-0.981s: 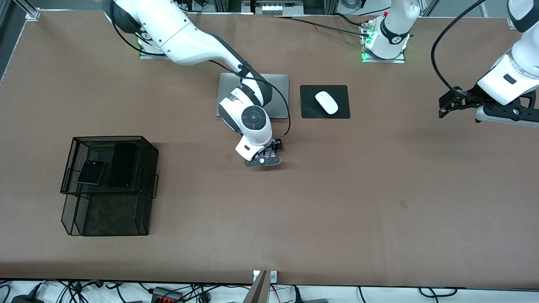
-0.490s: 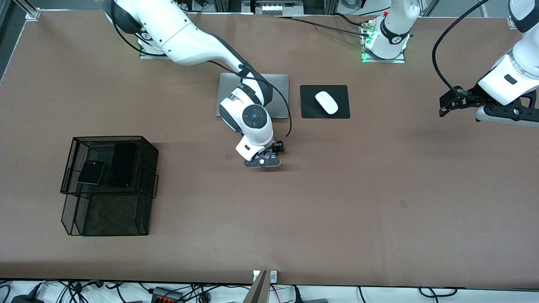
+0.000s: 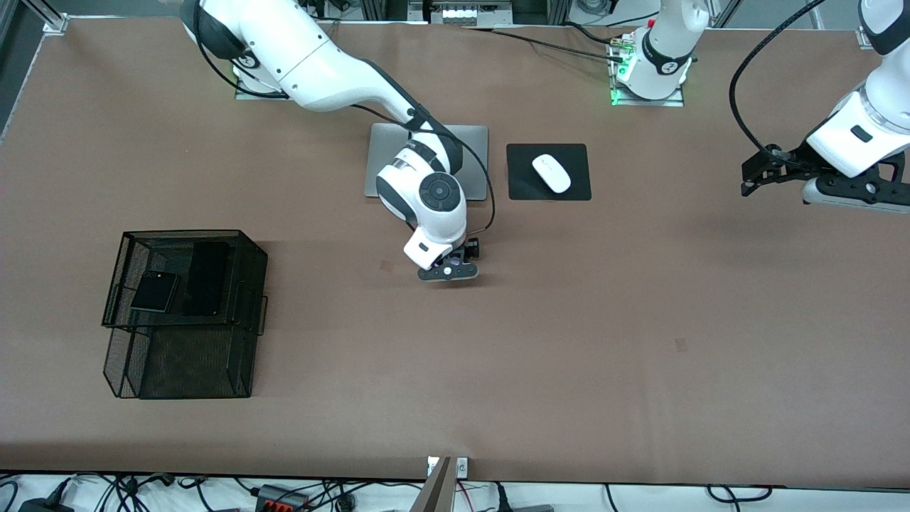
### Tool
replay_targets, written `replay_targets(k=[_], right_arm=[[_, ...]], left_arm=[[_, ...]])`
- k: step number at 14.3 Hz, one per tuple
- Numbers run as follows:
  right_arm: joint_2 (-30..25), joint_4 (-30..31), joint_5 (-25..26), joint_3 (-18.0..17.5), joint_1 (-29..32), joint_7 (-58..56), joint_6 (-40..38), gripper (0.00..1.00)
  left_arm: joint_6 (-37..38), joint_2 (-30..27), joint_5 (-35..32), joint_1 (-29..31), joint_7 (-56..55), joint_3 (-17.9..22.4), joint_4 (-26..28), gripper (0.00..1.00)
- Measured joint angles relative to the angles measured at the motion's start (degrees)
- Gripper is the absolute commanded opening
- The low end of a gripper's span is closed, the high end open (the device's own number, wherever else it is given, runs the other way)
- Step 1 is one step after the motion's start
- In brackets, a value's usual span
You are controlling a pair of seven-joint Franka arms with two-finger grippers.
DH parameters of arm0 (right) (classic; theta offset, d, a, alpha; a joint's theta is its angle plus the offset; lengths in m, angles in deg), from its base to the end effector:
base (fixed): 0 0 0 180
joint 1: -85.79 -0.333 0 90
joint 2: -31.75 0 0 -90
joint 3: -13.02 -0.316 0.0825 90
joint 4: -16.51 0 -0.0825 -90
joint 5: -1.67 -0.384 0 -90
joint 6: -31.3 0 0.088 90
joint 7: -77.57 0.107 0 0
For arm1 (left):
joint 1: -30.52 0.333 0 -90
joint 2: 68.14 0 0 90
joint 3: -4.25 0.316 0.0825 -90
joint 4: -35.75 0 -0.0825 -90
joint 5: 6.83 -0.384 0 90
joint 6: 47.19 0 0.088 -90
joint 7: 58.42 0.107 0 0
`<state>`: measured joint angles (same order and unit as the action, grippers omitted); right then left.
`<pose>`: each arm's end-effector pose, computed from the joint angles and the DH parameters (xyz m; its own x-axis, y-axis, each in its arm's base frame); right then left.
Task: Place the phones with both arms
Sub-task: 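Carry the lavender phone over the mesh basket with the right gripper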
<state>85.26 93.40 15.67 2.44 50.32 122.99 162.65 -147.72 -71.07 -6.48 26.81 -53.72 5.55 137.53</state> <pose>0.5395 0.5077 0.1706 0.9943 0.0935 0.0520 0.0934 -0.9956 0.0046 0.5490 -0.0234 0.5709 0.9920 -0.1226 0.0298 -0.1228 -0.9924 0.0048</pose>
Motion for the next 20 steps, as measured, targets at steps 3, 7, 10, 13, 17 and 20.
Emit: replay_targets(k=[3,7,10,13,17,20], right_arm=[[-1.37,-1.59,0.21,1.59,0.27,0.00,-0.25,0.09],[-7.97,-2.52,0.69,9.05,1.74,-1.59,-3.67,0.09],[-11.34,-2.57,0.69,14.38,3.21,-8.97,-10.85,0.09],[-13.83,-2.94,0.69,15.77,7.05,-15.24,-17.64,0.10],[-15.94,-4.05,0.69,16.06,14.16,-25.57,-19.91,0.10],[-16.64,-5.11,0.69,16.07,19.98,-32.41,-19.81,0.10]], left_arm=[[0.22,0.00,0.00,0.00,0.00,0.00,-0.04,1.00],[0.40,-0.01,0.00,-0.01,0.00,0.00,-0.09,1.00],[0.41,-0.01,0.00,-0.01,0.00,-0.01,-0.12,1.00],[0.42,-0.01,0.00,-0.01,0.00,-0.01,-0.14,1.00],[0.98,-0.01,0.00,-0.03,0.00,-0.04,-0.15,1.00],[1.23,-0.01,0.00,-0.03,0.00,-0.03,-0.16,1.00]])
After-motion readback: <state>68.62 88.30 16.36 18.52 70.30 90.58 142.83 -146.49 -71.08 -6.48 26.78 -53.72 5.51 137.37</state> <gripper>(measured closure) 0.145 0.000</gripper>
